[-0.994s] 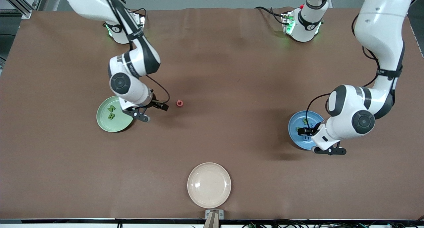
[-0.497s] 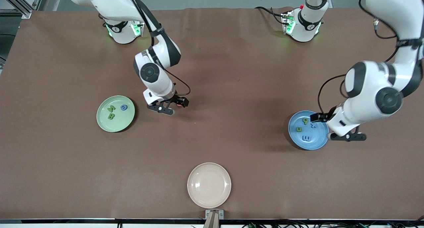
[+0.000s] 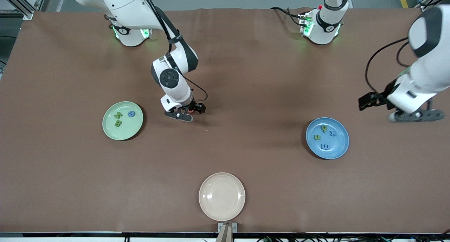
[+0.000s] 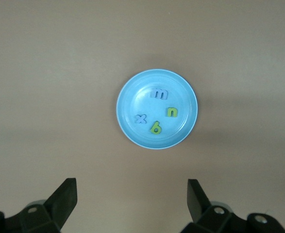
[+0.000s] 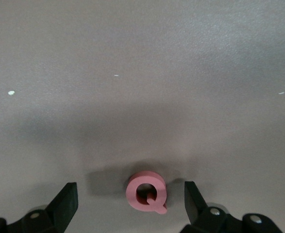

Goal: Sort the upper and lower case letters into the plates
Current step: 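Grasp the pink Q with the right gripper while the left gripper withdraws, then carry the Q to the green plate and open the right gripper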

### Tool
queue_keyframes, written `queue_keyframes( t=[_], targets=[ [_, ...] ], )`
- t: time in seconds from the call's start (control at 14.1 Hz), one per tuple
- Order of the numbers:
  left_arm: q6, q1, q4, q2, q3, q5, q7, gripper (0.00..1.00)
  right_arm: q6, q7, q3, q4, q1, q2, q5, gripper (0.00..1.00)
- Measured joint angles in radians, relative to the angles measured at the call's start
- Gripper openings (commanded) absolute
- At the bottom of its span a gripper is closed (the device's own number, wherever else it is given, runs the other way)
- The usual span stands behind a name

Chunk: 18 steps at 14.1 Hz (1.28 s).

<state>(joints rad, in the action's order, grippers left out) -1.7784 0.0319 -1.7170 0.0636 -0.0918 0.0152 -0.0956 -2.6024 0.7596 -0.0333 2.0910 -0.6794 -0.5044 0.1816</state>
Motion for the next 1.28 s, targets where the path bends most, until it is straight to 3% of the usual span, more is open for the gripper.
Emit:
queue_keyframes(
  t=[0.43,0.92,1.14,1.28],
  targets=[
    [0.067,0.024,0.127,-0.005,0.003,-0.024,0.001,1.00,0.001,-0.001,0.000,0.001,0.000,-0.007,0.000,0.73],
    [0.097,0.026,0.152,-0.042,0.003,-0.024,0.001,1.00,0.010,-0.001,-0.002,0.001,-0.001,-0.006,-0.001,0.55],
    [0.097,0.025,0.152,-0.042,0.002,-0.024,0.001,1.00,0.011,-0.002,-0.002,0.000,-0.002,-0.004,-0.001,0.40],
    [0.097,0.025,0.152,-0.042,0.002,-0.024,0.001,1.00,0.012,-0.002,-0.002,-0.001,-0.004,-0.002,-0.001,0.24]
  ],
)
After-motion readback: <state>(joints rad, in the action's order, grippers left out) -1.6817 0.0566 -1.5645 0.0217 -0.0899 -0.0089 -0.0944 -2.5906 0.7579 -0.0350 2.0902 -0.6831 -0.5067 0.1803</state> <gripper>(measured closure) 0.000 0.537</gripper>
